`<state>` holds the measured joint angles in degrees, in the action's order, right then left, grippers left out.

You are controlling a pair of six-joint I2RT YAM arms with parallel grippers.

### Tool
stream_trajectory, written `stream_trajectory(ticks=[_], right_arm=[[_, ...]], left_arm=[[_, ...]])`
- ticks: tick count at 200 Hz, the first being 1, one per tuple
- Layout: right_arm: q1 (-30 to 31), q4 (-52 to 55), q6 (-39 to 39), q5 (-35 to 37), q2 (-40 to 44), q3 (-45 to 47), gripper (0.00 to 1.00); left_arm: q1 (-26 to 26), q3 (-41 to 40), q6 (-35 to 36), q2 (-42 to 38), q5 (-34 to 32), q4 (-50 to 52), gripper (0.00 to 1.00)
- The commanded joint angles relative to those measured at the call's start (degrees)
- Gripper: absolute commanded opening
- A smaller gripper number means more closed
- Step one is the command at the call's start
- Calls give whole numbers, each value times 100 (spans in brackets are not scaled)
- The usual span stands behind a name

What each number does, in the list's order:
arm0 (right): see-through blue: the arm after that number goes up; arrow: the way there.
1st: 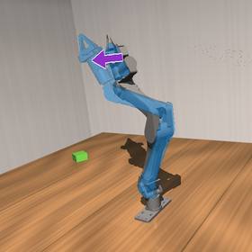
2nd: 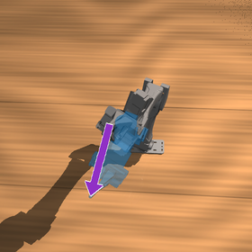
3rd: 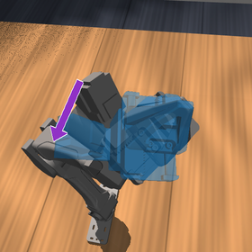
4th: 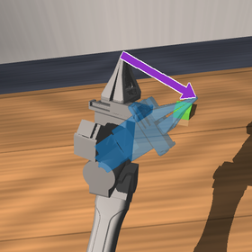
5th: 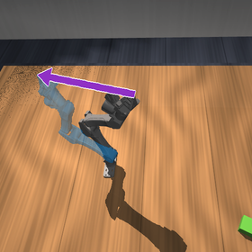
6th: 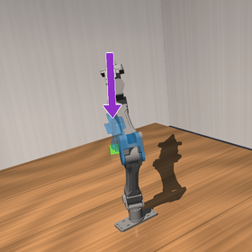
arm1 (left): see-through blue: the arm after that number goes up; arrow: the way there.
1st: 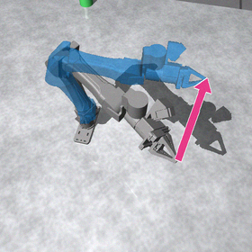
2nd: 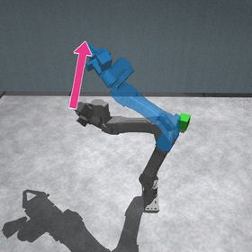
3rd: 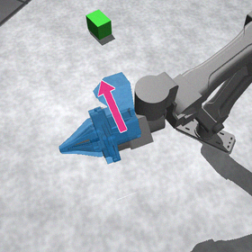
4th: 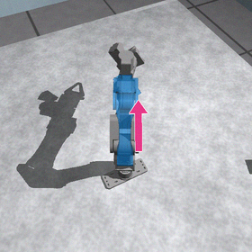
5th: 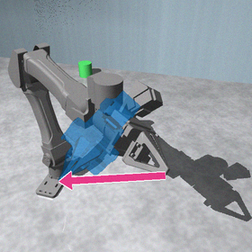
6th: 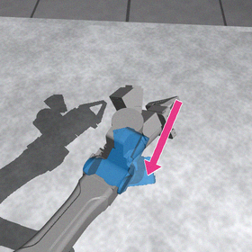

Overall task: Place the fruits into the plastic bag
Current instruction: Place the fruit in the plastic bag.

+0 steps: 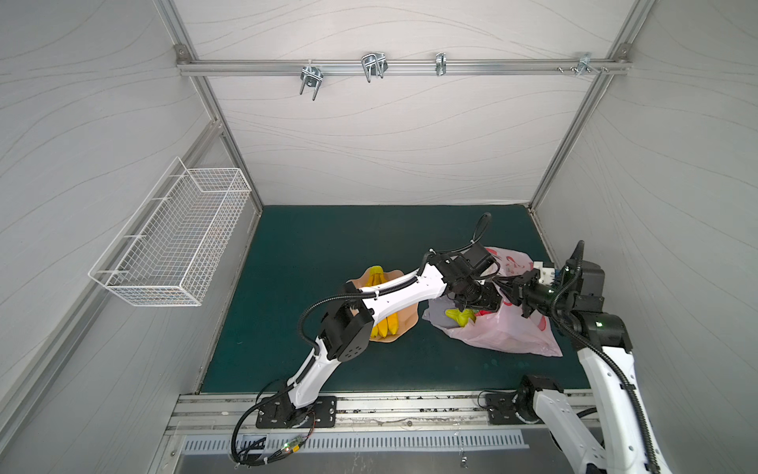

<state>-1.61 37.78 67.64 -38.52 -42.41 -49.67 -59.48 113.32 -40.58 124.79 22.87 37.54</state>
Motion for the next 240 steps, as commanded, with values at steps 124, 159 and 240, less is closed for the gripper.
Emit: stream_trajectory(ticks=[124,159,240], right_arm=[[47,-113,172,-248,14,54,6],[37,-111,185,-246,5,69,6],[29,-148,188,-247,-4,107,6]], left_arm=[[134,-671,-798,-662,485,-1106,100],[265,-1164,-671,-1085,505,-1142,100],[183,-1580,-963,-1017,934,-1641,98]])
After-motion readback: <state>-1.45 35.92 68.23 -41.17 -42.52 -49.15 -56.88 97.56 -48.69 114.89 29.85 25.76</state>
